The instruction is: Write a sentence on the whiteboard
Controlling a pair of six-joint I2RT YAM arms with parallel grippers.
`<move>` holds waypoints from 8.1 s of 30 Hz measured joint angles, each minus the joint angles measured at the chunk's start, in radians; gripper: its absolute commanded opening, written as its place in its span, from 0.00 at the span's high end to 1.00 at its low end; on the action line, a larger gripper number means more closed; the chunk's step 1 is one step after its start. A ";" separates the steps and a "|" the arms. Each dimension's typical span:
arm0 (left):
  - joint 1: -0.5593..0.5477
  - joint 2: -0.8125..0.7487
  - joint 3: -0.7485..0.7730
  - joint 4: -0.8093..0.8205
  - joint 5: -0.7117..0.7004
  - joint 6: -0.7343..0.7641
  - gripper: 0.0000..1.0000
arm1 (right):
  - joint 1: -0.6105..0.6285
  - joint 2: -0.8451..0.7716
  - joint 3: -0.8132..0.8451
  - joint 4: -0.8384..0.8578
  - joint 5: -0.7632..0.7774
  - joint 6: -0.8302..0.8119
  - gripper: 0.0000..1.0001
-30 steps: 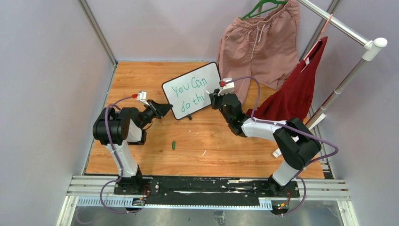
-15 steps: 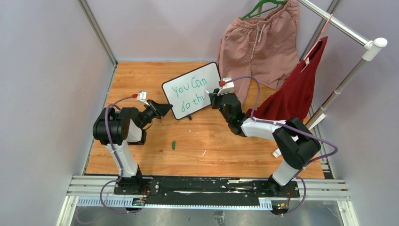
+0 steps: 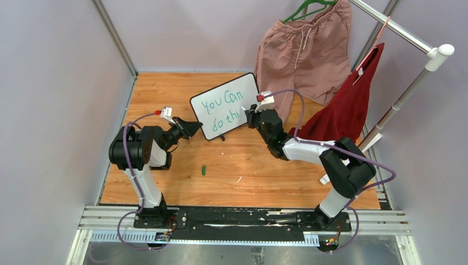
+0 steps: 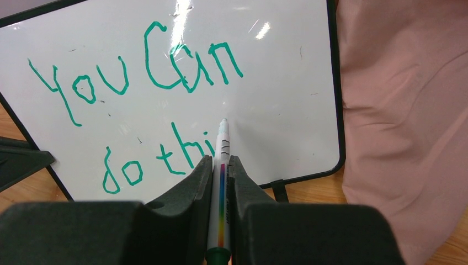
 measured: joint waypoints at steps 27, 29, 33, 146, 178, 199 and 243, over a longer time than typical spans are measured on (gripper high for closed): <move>0.000 0.000 0.000 0.000 0.000 0.000 1.00 | 0.000 0.039 0.017 -0.038 -0.001 0.000 1.00; 0.000 0.000 0.000 0.000 0.000 0.000 1.00 | 0.000 0.040 0.025 -0.037 -0.001 0.000 1.00; 0.000 0.000 0.000 0.000 0.000 0.001 1.00 | 0.000 0.044 0.033 -0.036 -0.007 0.000 1.00; 0.000 0.000 0.000 0.001 -0.002 0.006 1.00 | 0.058 0.037 -0.051 -0.029 0.000 0.009 1.00; 0.000 0.000 0.000 0.001 -0.002 0.008 1.00 | -0.031 -0.165 -0.138 -0.118 0.023 0.110 1.00; 0.000 0.000 0.000 0.001 -0.002 0.008 1.00 | -0.044 -0.051 -0.097 -0.092 0.008 0.121 1.00; 0.000 0.000 0.000 0.001 -0.001 0.008 1.00 | -0.049 0.028 -0.048 -0.064 0.000 0.129 1.00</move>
